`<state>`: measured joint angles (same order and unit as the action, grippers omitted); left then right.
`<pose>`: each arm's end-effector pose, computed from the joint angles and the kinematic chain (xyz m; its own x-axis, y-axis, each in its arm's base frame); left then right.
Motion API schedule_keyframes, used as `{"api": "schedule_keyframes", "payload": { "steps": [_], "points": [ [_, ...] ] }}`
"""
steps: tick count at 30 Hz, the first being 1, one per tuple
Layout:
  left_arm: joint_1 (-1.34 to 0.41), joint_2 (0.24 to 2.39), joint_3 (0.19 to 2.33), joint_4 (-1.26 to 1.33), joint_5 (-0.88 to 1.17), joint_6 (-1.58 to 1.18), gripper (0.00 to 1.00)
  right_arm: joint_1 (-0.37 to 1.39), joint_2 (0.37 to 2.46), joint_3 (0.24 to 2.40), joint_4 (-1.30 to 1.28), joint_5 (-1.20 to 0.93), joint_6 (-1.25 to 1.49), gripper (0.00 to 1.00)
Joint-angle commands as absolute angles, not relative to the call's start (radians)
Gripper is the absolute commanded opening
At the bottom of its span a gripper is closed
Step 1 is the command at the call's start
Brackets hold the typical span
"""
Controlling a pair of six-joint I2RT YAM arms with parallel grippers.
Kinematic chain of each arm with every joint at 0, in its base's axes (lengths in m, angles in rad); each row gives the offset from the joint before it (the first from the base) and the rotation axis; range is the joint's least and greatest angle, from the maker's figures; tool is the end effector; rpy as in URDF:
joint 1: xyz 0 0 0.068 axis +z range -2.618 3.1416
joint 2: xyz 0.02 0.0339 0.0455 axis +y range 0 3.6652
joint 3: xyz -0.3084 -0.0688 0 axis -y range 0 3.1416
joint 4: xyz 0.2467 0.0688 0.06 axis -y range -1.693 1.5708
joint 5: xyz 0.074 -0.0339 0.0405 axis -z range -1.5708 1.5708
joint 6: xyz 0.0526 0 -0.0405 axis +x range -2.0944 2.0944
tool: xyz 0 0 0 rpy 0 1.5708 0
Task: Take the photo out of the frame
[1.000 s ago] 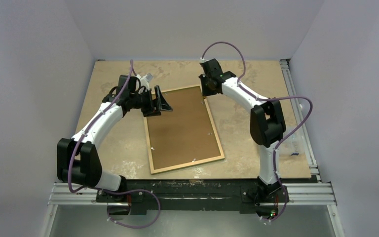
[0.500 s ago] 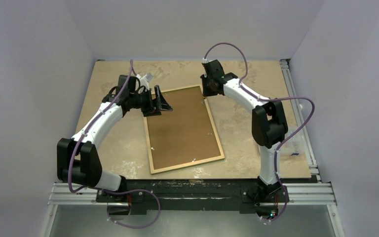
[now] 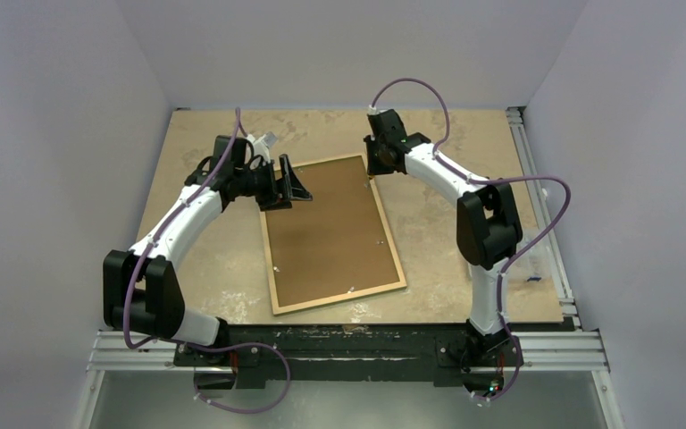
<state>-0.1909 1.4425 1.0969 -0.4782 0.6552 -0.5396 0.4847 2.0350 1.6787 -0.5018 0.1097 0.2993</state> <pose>0.2999 -0.0906 0.3073 -0.9042 -0.2402 -0.3532 0.1077 0.6720 -0.7326 0.4387 0.2245 0.2639 -0.7576 -0.0677 -0.6492 -0.1846 0.9762 0.1136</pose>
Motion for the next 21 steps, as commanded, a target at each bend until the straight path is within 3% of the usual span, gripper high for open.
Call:
{"api": "schedule_keyframes", "payload": {
  "steps": [1, 21],
  "points": [
    [-0.184, 1.438, 1.085, -0.44, 0.678, -0.552, 0.76, 0.497, 2.015, 1.652, -0.588, 0.125, 0.327, 0.0],
    [-0.184, 1.457, 1.079, -0.427, 0.69, -0.563, 0.76, 0.497, 1.962, 1.596, -0.594, 0.114, 0.325, 0.0]
  ]
}}
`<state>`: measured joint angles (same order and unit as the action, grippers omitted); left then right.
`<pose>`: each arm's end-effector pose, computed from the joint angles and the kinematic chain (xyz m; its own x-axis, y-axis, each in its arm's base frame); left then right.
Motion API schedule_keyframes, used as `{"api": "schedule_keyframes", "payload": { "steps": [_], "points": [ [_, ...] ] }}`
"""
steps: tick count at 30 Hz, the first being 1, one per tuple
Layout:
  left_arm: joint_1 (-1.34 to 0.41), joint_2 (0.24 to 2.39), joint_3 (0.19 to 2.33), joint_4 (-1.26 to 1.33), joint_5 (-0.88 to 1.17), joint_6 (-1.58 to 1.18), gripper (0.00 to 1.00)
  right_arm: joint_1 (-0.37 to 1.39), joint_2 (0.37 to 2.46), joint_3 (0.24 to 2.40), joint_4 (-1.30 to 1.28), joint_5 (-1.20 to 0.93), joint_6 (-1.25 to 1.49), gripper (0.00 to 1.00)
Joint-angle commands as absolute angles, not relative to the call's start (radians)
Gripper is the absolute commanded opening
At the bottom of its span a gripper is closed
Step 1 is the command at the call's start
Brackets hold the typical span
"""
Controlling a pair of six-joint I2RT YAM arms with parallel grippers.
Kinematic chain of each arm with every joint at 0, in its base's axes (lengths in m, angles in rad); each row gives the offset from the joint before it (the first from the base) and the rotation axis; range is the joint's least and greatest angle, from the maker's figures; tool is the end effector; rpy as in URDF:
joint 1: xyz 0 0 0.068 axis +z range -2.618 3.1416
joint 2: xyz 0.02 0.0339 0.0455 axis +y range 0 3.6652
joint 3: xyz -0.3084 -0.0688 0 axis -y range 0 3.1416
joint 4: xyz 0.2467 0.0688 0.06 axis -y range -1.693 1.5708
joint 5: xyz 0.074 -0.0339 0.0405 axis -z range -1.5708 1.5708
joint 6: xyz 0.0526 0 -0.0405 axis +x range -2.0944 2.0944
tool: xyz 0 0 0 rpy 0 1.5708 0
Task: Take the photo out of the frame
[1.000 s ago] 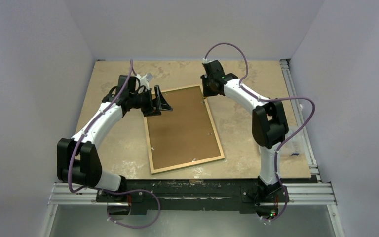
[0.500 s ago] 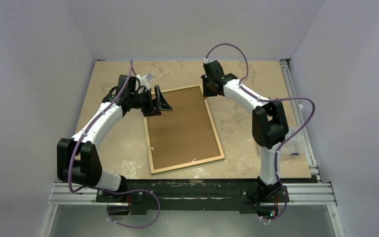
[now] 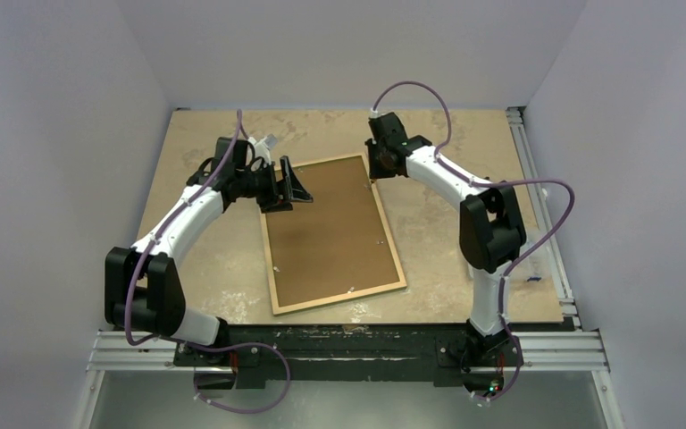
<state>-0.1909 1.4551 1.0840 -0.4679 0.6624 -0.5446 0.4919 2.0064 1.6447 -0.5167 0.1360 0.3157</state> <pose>0.3014 -0.0912 0.3004 -0.9113 -0.2399 -0.3345 0.0947 0.6686 -0.7375 0.4288 0.2217 0.2648 -0.7665 -0.0617 -0.6392 -0.1616 0.9819 0.0990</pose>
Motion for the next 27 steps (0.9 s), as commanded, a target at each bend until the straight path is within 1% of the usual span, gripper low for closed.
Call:
{"api": "schedule_keyframes", "payload": {
  "steps": [1, 6, 14, 27],
  "points": [
    [-0.184, 1.458, 1.078, -0.425, 0.691, -0.564, 0.76, 0.497, 1.959, 1.59, -0.588, 0.107, 0.326, 0.0],
    [-0.184, 1.454, 1.077, -0.425, 0.692, -0.563, 0.76, 0.497, 1.969, 1.571, -0.531, 0.079, 0.324, 0.0],
    [-0.184, 1.452, 1.079, -0.429, 0.687, -0.56, 0.76, 0.496, 1.997, 1.593, -0.498, 0.106, 0.308, 0.0],
    [-0.184, 1.449, 1.078, -0.428, 0.693, -0.561, 0.76, 0.495, 2.045, 1.675, -0.533, 0.139, 0.273, 0.0]
  ]
}}
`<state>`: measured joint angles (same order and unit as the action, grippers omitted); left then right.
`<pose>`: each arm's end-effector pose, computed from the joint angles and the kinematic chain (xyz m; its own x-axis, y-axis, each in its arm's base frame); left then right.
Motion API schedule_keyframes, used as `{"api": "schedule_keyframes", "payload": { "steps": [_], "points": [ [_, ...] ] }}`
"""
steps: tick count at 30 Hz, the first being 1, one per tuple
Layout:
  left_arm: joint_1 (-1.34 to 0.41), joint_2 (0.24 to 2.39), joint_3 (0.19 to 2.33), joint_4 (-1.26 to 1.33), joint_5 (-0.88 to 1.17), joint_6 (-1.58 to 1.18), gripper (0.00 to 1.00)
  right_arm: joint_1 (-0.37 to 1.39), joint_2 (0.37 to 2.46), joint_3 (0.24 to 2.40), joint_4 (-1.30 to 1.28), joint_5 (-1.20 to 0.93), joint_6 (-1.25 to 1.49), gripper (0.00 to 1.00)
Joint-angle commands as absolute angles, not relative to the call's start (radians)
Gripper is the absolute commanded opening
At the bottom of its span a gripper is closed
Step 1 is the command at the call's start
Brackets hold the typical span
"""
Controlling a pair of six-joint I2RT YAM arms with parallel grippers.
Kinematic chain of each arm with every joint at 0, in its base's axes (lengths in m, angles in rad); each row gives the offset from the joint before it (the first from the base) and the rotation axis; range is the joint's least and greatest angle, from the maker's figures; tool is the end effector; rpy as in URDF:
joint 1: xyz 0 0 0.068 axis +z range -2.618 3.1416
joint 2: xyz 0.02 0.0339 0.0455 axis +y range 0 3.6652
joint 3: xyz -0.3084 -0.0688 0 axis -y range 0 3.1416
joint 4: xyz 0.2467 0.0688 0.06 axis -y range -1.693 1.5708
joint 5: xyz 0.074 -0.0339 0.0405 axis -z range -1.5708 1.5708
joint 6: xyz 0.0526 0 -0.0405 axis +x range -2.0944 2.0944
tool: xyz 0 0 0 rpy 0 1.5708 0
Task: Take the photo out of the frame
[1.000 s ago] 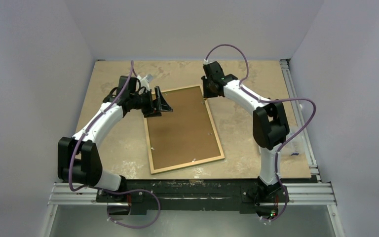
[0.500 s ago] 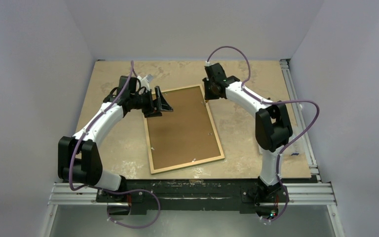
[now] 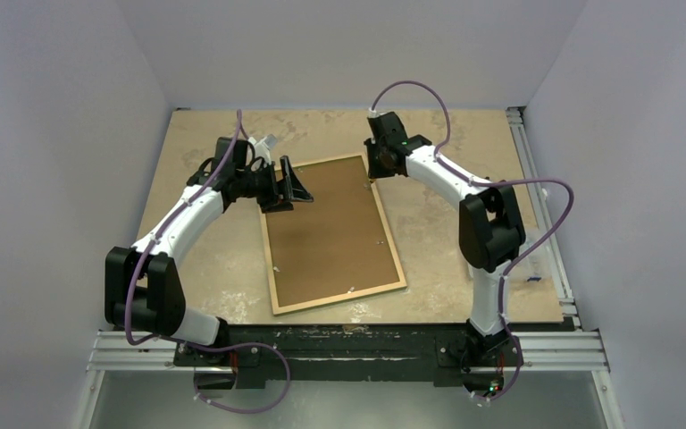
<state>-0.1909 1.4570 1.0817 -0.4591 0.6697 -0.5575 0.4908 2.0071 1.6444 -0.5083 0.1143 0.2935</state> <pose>0.3020 -0.0916 0.2999 -0.9126 -0.2461 -0.3266 0.0887 0.6605 -0.7456 0.4293 0.2226 0.2650 -0.7626 -0.0816 -0.6418 -0.1910 0.9762 0.1028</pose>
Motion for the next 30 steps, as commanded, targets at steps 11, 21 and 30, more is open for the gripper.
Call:
{"api": "schedule_keyframes", "payload": {
  "steps": [11, 21, 30],
  "points": [
    [-0.184, 1.444, 1.077, -0.426, 0.694, -0.562, 0.76, 0.496, 2.049, 1.673, -0.515, 0.053, 0.304, 0.0],
    [-0.184, 1.445, 1.076, -0.425, 0.693, -0.562, 0.76, 0.497, 2.052, 1.681, -0.479, 0.027, 0.325, 0.0],
    [-0.184, 1.452, 1.074, -0.429, 0.681, -0.554, 0.76, 0.498, 2.111, 1.817, -0.529, 0.003, 0.283, 0.0]
  ]
}}
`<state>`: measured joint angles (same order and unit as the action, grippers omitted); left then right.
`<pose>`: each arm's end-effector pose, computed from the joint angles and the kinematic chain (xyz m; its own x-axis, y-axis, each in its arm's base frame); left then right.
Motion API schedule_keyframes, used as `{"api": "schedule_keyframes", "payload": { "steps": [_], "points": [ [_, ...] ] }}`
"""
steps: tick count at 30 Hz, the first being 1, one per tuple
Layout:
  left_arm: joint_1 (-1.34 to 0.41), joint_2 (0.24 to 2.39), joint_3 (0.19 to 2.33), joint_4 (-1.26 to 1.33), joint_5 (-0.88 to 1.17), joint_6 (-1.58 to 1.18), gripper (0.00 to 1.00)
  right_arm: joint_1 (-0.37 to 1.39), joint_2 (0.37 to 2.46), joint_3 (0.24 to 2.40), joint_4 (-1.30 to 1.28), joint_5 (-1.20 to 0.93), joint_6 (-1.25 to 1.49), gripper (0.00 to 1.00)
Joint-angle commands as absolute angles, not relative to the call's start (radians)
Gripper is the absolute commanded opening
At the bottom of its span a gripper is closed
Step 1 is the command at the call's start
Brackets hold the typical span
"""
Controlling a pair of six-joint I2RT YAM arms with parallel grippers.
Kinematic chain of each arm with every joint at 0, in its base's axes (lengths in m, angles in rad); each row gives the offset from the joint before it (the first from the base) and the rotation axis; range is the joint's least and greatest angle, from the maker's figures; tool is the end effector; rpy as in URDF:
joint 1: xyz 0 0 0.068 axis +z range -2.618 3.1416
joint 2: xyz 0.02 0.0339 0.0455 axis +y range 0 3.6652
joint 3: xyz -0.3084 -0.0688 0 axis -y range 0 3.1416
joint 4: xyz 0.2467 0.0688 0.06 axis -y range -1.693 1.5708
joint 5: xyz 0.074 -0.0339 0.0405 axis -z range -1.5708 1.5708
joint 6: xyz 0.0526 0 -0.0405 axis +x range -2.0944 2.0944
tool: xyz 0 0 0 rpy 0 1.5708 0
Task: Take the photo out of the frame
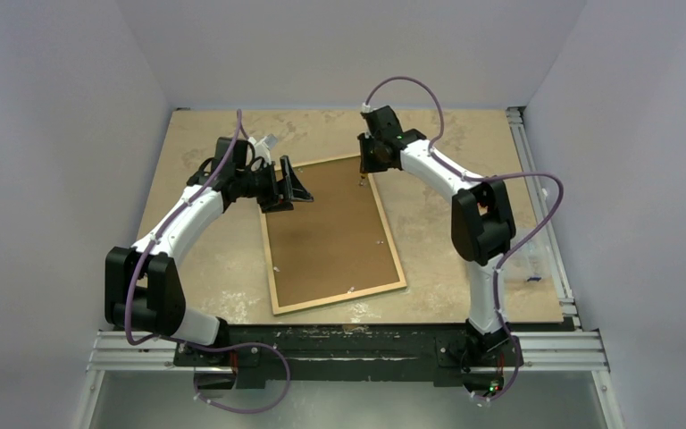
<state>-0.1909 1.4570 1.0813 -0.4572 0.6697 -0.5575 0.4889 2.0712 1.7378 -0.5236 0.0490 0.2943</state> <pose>0.3021 -0.0916 0.2999 -0.9121 -0.2462 -0.3279 0.0898 0.6602 -0.7457 0.4458 0.2342 0.2644 -0.7665 -0.0796 -0.6373 -0.2283 0.9613 0.1545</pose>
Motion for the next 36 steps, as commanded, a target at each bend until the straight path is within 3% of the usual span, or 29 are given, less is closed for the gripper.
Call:
{"api": "schedule_keyframes", "payload": {
  "steps": [1, 8, 19, 23, 36],
  "points": [
    [-0.184, 1.453, 1.075, -0.431, 0.679, -0.552, 0.76, 0.498, 2.119, 1.837, -0.533, -0.008, 0.282, 0.0],
    [-0.184, 1.454, 1.083, -0.454, 0.64, -0.529, 0.76, 0.505, 2.034, 1.827, -0.579, -0.006, 0.296, 0.0],
    [-0.238, 1.473, 1.075, -0.525, 0.535, -0.458, 0.76, 0.504, 1.515, 1.201, -0.493, 0.048, 0.343, 0.0],
    [-0.237, 1.441, 1.071, -0.602, 0.398, -0.419, 0.78, 0.505, 1.288, 1.018, -0.477, 0.043, 0.384, 0.0],
    [-0.143, 1.476, 0.906, -0.605, 0.21, -0.633, 0.75, 0.505, 0.837, 0.798, -0.535, 0.002, 0.416, 0.0]
  ]
}}
